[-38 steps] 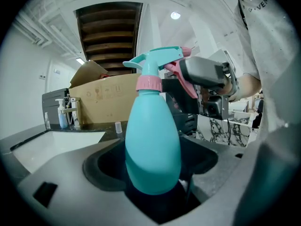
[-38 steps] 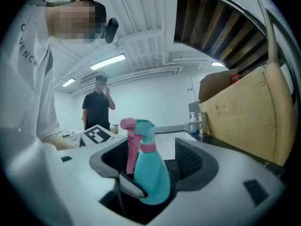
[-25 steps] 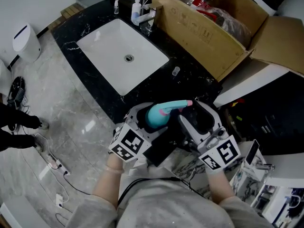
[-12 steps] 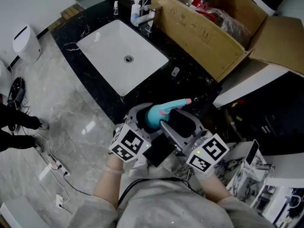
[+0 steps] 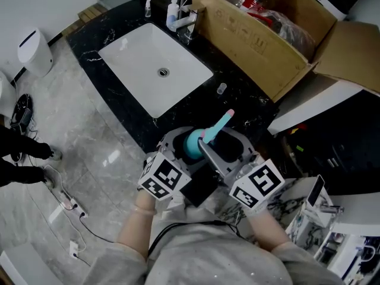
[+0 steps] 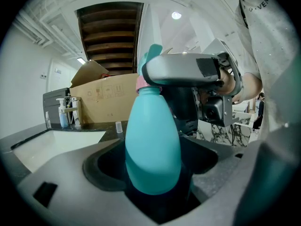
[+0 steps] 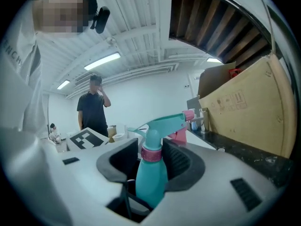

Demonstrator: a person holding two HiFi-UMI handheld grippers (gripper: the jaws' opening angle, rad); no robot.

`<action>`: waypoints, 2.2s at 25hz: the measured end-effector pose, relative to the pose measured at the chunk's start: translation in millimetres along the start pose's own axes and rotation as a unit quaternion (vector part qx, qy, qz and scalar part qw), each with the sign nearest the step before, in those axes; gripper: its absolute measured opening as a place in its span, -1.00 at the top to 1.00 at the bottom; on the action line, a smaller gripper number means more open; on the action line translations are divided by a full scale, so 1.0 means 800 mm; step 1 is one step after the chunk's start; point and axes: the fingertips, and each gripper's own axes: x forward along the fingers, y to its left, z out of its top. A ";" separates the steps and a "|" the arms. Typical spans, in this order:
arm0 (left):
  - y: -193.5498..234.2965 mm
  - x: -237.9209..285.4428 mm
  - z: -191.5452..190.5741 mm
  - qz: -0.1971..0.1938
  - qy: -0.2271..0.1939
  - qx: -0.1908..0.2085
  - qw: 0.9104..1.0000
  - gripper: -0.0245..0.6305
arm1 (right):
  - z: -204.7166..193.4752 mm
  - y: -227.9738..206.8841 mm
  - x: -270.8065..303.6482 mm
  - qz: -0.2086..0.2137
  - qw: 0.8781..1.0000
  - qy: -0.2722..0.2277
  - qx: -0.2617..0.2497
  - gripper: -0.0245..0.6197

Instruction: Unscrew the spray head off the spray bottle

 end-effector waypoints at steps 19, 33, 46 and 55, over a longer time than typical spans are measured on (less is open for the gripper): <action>0.000 0.001 -0.002 0.000 0.006 -0.003 1.000 -0.18 | 0.071 -0.002 -0.019 0.034 0.995 -0.089 -0.021 0.51; 0.002 0.001 0.001 0.001 -0.001 -0.013 1.000 -0.18 | 0.153 0.004 -0.031 0.050 0.990 -0.133 -0.026 0.51; 0.000 -0.001 0.006 -0.010 -0.001 -0.023 1.000 -0.19 | 0.191 0.005 -0.048 0.042 0.986 -0.147 -0.069 0.51; 0.008 -0.023 0.024 0.013 -0.010 -0.015 1.000 -0.34 | 0.177 -0.008 -0.067 0.024 0.987 -0.145 -0.062 0.51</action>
